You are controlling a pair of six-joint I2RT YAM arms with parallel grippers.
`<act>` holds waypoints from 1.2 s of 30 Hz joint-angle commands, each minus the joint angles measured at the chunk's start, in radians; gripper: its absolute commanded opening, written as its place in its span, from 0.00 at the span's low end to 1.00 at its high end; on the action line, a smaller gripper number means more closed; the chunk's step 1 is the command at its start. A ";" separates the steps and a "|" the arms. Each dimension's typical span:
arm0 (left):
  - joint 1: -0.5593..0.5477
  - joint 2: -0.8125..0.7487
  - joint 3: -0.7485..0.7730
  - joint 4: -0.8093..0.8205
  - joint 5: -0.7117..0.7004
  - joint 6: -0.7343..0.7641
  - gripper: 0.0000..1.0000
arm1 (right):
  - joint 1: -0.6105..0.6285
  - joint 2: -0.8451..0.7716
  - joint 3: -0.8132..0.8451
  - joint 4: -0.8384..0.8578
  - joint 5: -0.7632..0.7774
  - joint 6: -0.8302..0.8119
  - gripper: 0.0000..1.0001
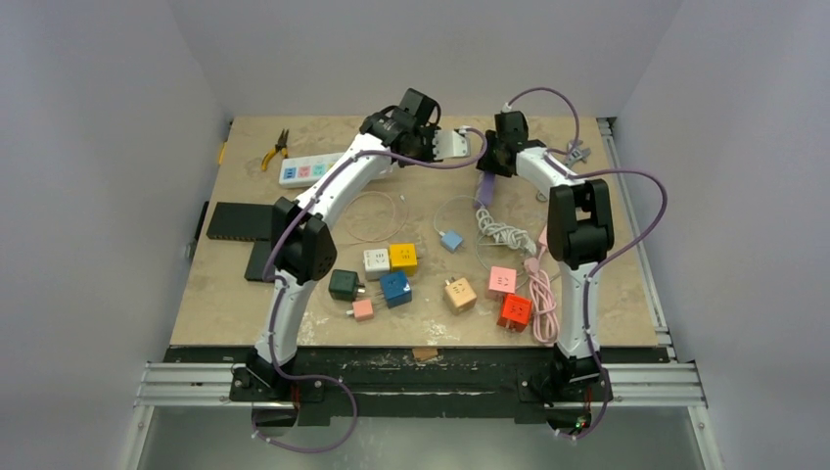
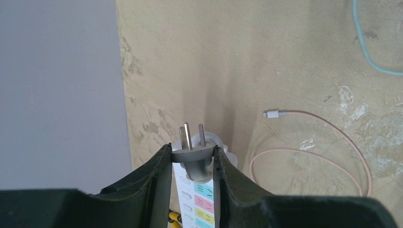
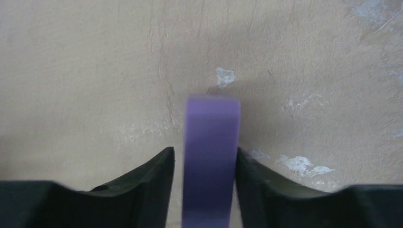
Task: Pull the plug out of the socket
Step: Place the socket at the center of the board.
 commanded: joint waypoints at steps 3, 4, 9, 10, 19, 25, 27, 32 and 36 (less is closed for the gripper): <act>0.001 0.006 0.015 0.030 -0.075 0.044 0.27 | 0.000 0.036 0.091 -0.048 0.047 -0.011 0.64; 0.001 0.006 0.014 0.033 -0.075 0.046 0.31 | -0.001 0.032 0.092 -0.047 0.042 -0.009 0.69; -0.011 0.017 0.015 0.048 -0.108 0.070 0.58 | 0.000 -0.076 0.031 -0.017 0.015 -0.001 0.98; -0.013 0.019 0.015 0.051 -0.113 0.071 0.62 | 0.000 -0.115 -0.005 0.008 0.000 0.002 0.98; -0.047 -0.028 0.024 0.042 -0.117 0.056 0.71 | 0.000 -0.456 -0.286 0.139 -0.108 0.026 0.99; -0.036 -0.194 0.055 -0.119 -0.035 -0.158 0.92 | 0.001 -0.623 -0.426 0.192 -0.273 0.024 0.99; -0.029 -0.248 0.056 -0.206 0.002 -0.248 1.00 | 0.026 -0.705 -0.557 0.300 -0.311 0.073 0.99; -0.016 -0.445 -0.110 -0.333 0.089 -0.427 1.00 | 0.222 -0.780 -0.549 0.190 -0.161 -0.051 0.99; 0.018 -0.592 -0.260 -0.366 0.151 -0.556 1.00 | 0.283 -0.816 -0.571 0.177 -0.217 -0.031 0.99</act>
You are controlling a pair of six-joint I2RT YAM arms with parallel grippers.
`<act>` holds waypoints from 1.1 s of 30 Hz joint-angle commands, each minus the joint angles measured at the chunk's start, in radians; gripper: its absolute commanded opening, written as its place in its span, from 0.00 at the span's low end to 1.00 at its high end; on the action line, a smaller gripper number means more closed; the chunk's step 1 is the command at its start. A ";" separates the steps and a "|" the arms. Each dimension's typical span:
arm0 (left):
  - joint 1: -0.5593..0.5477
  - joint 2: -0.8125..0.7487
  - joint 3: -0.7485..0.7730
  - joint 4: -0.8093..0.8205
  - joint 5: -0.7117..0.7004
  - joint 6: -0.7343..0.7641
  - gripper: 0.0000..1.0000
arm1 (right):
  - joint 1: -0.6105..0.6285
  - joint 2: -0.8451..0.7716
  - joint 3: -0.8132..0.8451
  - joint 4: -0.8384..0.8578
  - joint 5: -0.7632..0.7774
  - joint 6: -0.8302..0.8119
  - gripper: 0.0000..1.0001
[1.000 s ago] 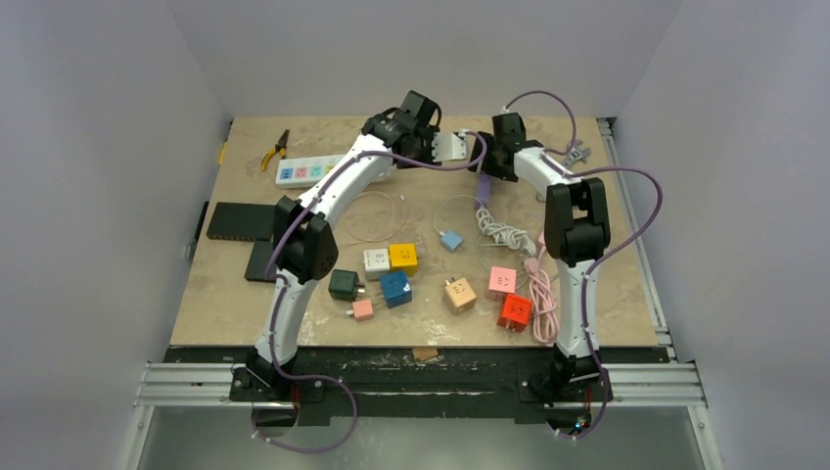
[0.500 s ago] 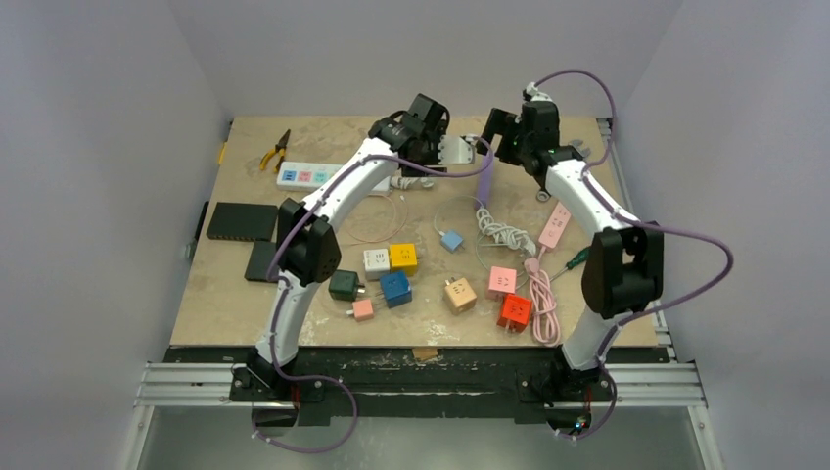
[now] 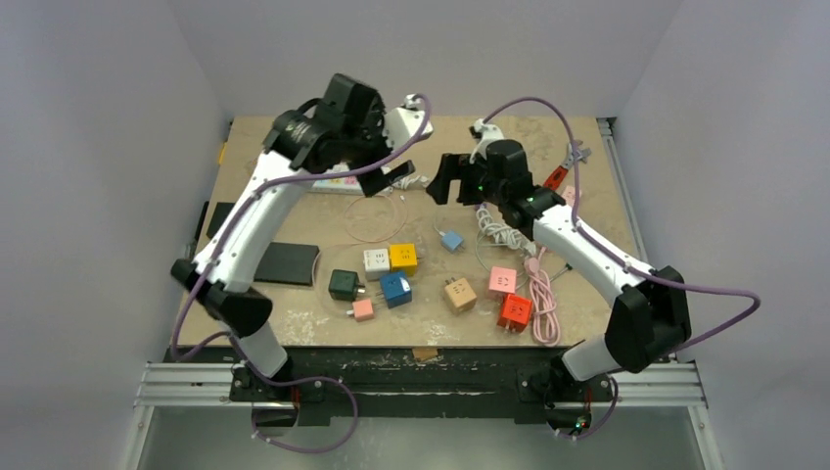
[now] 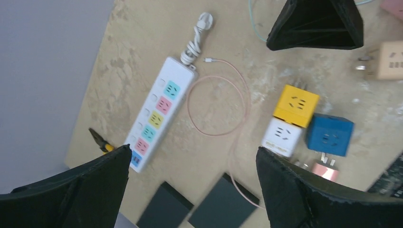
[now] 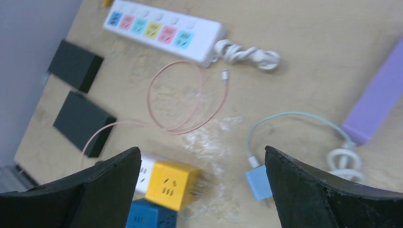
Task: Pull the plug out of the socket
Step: Place the socket at the center of the board, then pick up the socket from the center of the board.
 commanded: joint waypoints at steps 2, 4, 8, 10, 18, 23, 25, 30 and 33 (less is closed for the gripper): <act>0.070 -0.166 -0.159 -0.107 0.141 -0.241 1.00 | -0.017 -0.108 -0.128 0.197 -0.202 0.184 0.99; 0.114 -0.210 -0.204 -0.113 0.169 -0.269 1.00 | -0.116 -0.101 -0.251 0.372 -0.356 0.328 0.99; 0.159 -0.288 -0.307 -0.097 0.181 -0.295 1.00 | -0.105 0.005 -0.229 0.386 -0.500 0.296 0.99; 0.165 -0.327 -0.364 -0.079 0.179 -0.308 1.00 | 0.035 0.006 -0.114 0.099 -0.235 0.028 0.99; 0.165 -0.396 -0.541 -0.064 0.212 -0.308 1.00 | 0.176 0.047 -0.139 0.023 -0.078 -0.189 0.97; 0.165 -0.398 -0.569 -0.079 0.233 -0.276 1.00 | 0.260 0.095 -0.131 -0.001 0.052 -0.319 0.99; 0.165 -0.401 -0.568 -0.083 0.237 -0.270 1.00 | 0.280 0.110 -0.128 0.011 0.072 -0.371 0.99; 0.165 -0.412 -0.570 -0.089 0.235 -0.250 1.00 | 0.314 0.178 -0.080 -0.040 0.086 -0.484 0.99; 0.165 -0.424 -0.581 -0.083 0.229 -0.239 1.00 | 0.337 0.222 -0.058 -0.066 0.103 -0.539 0.99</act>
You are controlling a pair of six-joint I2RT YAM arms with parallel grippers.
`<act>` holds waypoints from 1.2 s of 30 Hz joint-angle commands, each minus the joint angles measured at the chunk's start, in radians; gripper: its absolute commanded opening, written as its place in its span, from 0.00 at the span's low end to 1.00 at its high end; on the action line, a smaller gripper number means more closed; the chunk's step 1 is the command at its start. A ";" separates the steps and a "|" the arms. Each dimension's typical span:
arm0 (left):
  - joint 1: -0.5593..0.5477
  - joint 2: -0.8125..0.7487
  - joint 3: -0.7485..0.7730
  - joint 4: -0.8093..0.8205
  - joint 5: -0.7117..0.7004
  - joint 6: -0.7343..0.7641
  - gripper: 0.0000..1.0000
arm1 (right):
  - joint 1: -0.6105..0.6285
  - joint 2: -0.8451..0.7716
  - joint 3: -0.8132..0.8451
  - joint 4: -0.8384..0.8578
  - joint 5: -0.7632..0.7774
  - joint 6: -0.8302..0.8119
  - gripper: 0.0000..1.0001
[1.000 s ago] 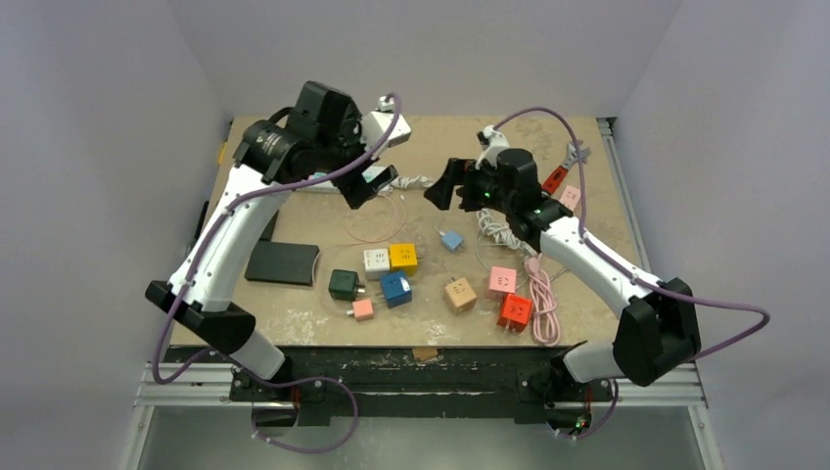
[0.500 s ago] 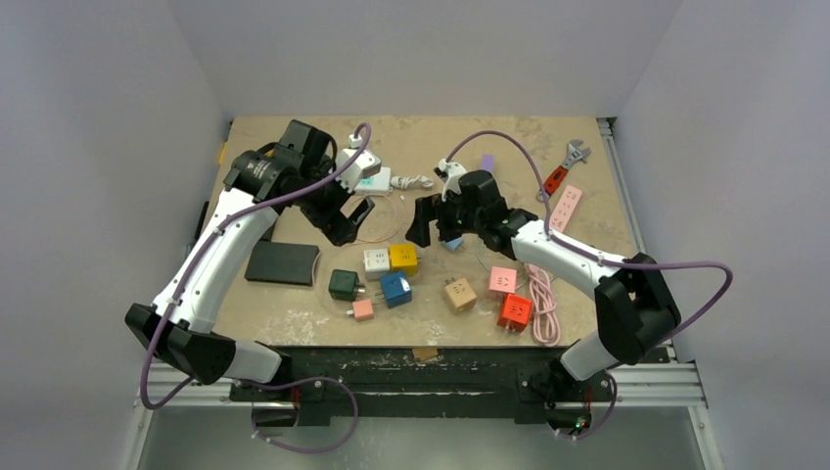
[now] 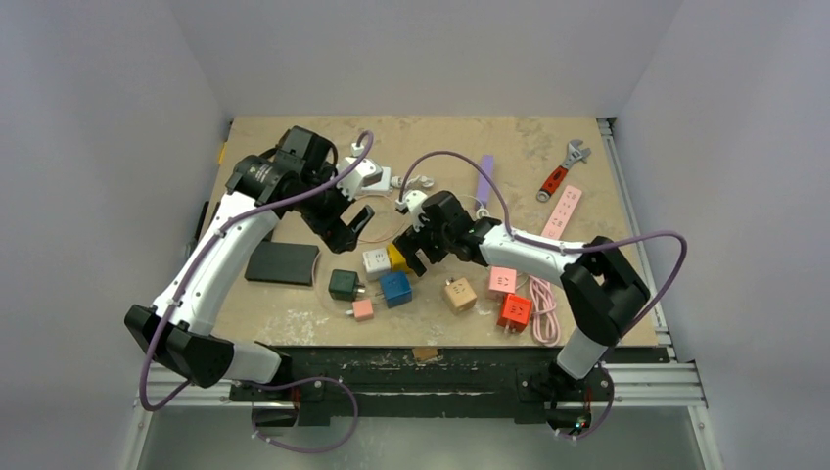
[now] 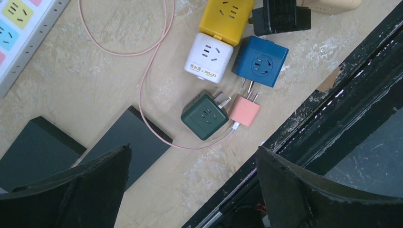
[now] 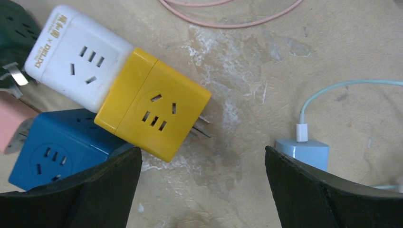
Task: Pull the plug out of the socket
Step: Pick up the socket from the center of the board.
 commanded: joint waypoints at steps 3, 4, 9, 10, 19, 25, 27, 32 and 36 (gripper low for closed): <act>0.004 -0.056 -0.023 0.013 0.011 0.038 1.00 | 0.044 0.068 0.076 -0.037 0.072 -0.153 0.99; 0.005 -0.059 -0.027 0.015 0.009 0.042 1.00 | 0.052 0.075 0.078 -0.033 0.068 -0.160 0.99; 0.007 -0.075 -0.039 0.019 -0.002 0.061 1.00 | 0.094 0.074 0.058 0.031 0.022 -0.216 0.99; 0.007 -0.076 -0.039 0.020 -0.005 0.064 1.00 | 0.098 0.074 0.055 0.048 0.015 -0.230 0.99; 0.019 -0.081 -0.030 0.012 -0.006 0.096 1.00 | 0.104 0.118 0.041 0.177 -0.017 -0.412 0.99; 0.031 -0.086 -0.031 0.013 -0.002 0.107 1.00 | 0.104 0.180 0.031 0.256 -0.087 -0.476 0.99; 0.034 -0.084 -0.029 0.010 -0.002 0.111 1.00 | 0.104 0.211 0.041 0.254 -0.090 -0.496 0.99; 0.038 -0.081 -0.016 -0.010 -0.010 0.122 1.00 | 0.105 0.240 0.073 0.236 -0.117 -0.473 0.93; 0.042 -0.084 -0.014 -0.005 -0.009 0.123 1.00 | 0.104 0.208 0.054 0.216 -0.116 -0.454 0.60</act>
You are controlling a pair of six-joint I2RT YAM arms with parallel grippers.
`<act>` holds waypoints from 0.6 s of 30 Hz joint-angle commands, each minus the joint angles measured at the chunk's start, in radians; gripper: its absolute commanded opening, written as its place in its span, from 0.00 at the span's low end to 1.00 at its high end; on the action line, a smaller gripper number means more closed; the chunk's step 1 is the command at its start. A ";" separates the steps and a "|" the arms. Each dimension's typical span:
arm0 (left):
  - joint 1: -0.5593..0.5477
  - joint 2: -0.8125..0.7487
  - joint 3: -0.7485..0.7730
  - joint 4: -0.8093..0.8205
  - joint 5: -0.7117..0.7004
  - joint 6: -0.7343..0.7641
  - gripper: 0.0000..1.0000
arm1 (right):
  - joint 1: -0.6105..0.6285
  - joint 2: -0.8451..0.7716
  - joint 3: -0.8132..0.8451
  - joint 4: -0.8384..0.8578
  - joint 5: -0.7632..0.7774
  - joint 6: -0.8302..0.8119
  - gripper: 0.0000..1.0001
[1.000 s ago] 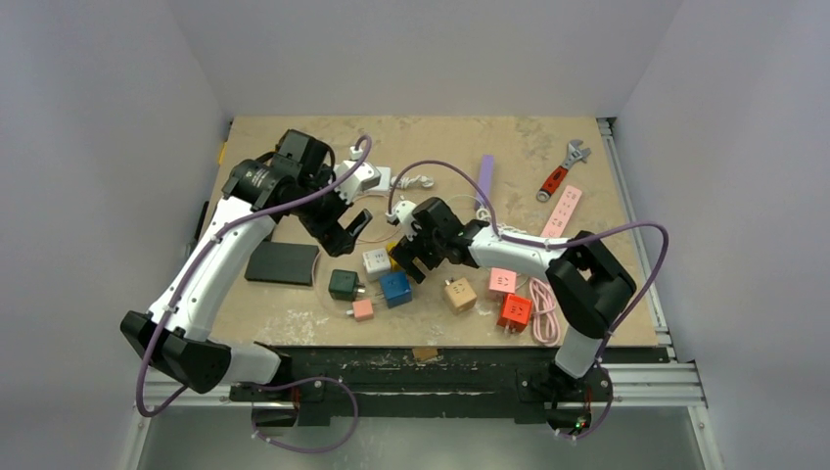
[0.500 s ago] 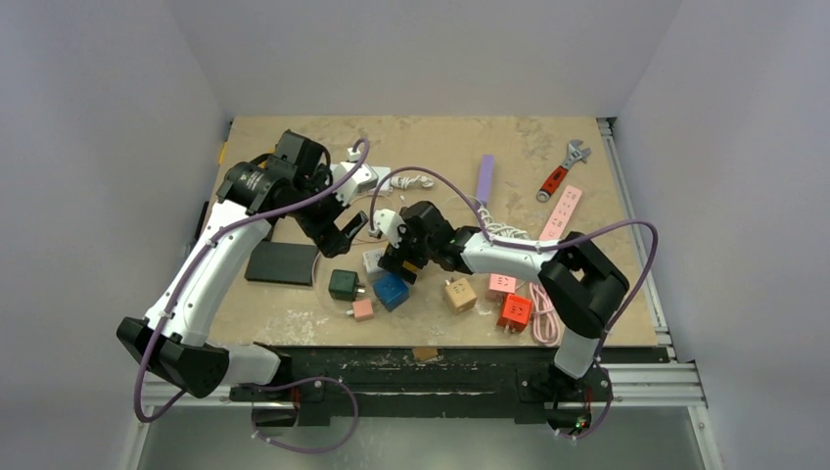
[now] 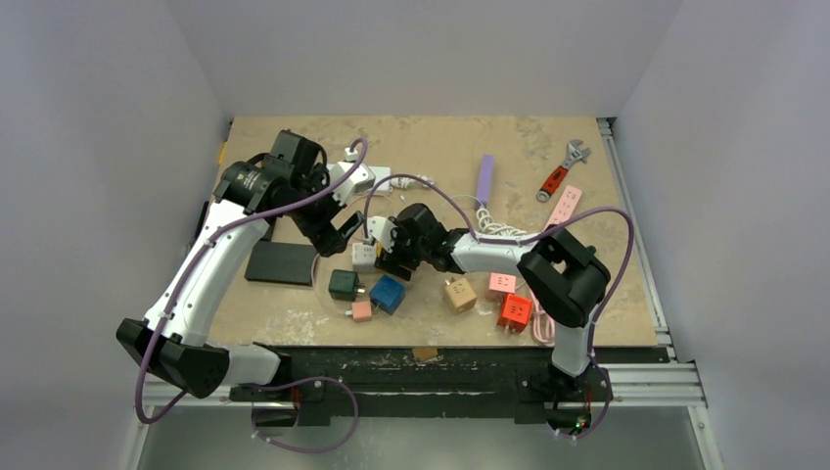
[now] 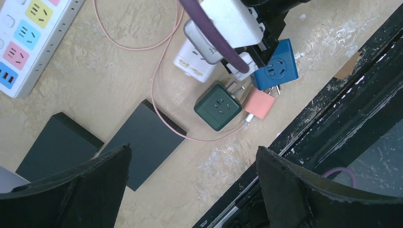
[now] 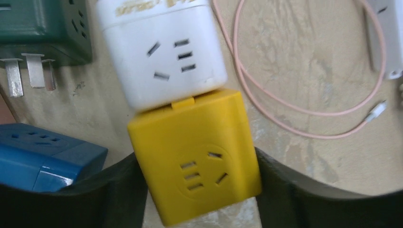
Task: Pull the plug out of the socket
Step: Pick up the socket from the center of the board.
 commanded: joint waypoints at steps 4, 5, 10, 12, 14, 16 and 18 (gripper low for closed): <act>0.010 -0.019 0.024 0.001 0.018 0.020 1.00 | 0.004 -0.037 0.005 -0.049 -0.015 0.023 0.18; 0.012 -0.018 0.025 0.002 0.021 0.022 1.00 | 0.004 -0.038 0.013 -0.080 -0.010 0.034 0.07; 0.011 -0.016 0.021 0.003 0.028 0.056 1.00 | 0.004 -0.095 -0.015 -0.074 -0.001 0.080 0.00; 0.011 -0.020 0.012 0.006 0.038 0.076 1.00 | 0.004 -0.142 -0.043 -0.045 0.022 0.083 0.00; 0.013 -0.032 0.002 0.005 0.076 0.101 1.00 | 0.004 -0.199 -0.075 -0.011 0.065 0.096 0.00; 0.012 -0.075 -0.032 0.034 0.138 0.129 1.00 | 0.004 -0.263 -0.099 0.010 0.101 0.117 0.00; 0.012 -0.131 -0.078 0.074 0.212 0.187 1.00 | 0.004 -0.345 -0.126 0.035 0.126 0.136 0.00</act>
